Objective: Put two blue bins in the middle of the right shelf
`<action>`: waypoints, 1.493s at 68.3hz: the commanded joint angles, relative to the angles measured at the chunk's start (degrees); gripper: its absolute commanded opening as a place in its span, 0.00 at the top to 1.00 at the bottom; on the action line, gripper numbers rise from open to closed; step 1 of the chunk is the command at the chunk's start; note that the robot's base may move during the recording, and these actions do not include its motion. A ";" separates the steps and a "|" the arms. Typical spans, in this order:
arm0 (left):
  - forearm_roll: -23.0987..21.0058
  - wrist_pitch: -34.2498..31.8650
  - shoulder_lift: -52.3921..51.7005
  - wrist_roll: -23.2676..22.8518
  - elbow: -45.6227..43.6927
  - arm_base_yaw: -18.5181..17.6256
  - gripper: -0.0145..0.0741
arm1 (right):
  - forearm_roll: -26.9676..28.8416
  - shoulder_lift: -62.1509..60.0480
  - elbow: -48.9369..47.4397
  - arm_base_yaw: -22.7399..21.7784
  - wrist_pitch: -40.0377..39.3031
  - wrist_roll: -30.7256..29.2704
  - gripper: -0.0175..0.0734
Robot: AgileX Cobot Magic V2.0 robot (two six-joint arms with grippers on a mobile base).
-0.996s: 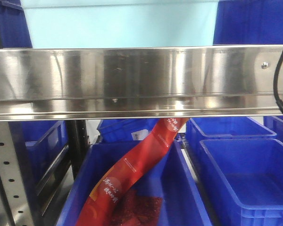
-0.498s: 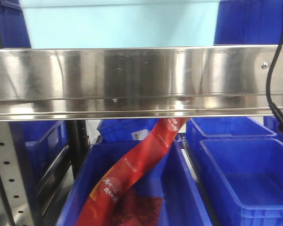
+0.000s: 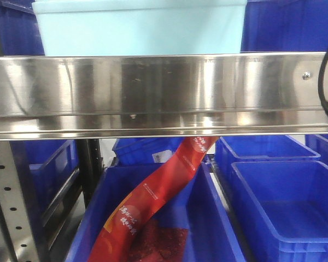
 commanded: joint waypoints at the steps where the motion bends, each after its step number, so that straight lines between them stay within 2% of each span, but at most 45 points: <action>1: -1.55 1.89 -0.48 1.73 -2.78 -0.37 0.38 | -1.38 -1.98 -1.81 0.21 -0.37 -0.10 0.57; 7: -2.87 3.10 -0.48 3.50 -4.62 -0.37 0.58 | -1.38 -2.64 -3.32 0.21 -0.39 -0.10 0.75; 15: -5.09 3.74 -0.58 7.05 -6.34 -0.37 0.96 | -1.38 -3.03 -5.22 0.21 -0.13 -1.63 0.99; 25: -10.64 3.83 -1.76 11.84 -7.04 -0.37 0.96 | -1.38 -4.05 -5.31 0.21 0.83 -1.63 0.99; 32: -11.98 0.29 -4.03 11.96 -3.56 -0.37 0.96 | -1.38 -6.07 -1.84 0.21 -1.37 -4.26 0.99; 40: -14.01 -10.46 -9.58 11.83 6.28 -0.37 0.96 | -1.38 -10.64 6.62 0.21 -9.27 -4.89 0.99; 48: -16.86 -24.54 -17.39 11.83 19.06 -0.37 0.96 | -1.38 -17.27 17.01 0.21 -21.56 -4.89 0.99; 66: -15.88 -50.73 -33.70 11.83 46.03 -0.37 0.96 | -7.98 -29.25 38.42 0.21 -44.91 -4.89 0.99; 72: -14.13 -59.05 -38.88 11.83 55.66 -0.37 0.96 | -9.75 -32.66 45.69 0.21 -53.65 -4.89 0.99; 79: -13.47 -66.84 -44.61 11.83 65.33 -0.37 0.96 | -9.75 -36.49 51.85 0.21 -56.88 -4.89 0.99; 90: -13.47 -65.60 -55.25 11.83 75.11 -0.37 0.96 | -9.75 -43.45 58.20 0.21 -53.06 -4.89 0.99; 96: -13.47 -63.08 -60.20 11.83 77.10 -0.37 0.96 | -9.75 -47.52 59.34 0.21 -48.15 -4.77 0.99; 102: -13.47 -59.98 -64.96 11.83 77.32 -0.37 0.96 | -9.48 -51.28 59.80 0.21 -47.33 -4.77 0.99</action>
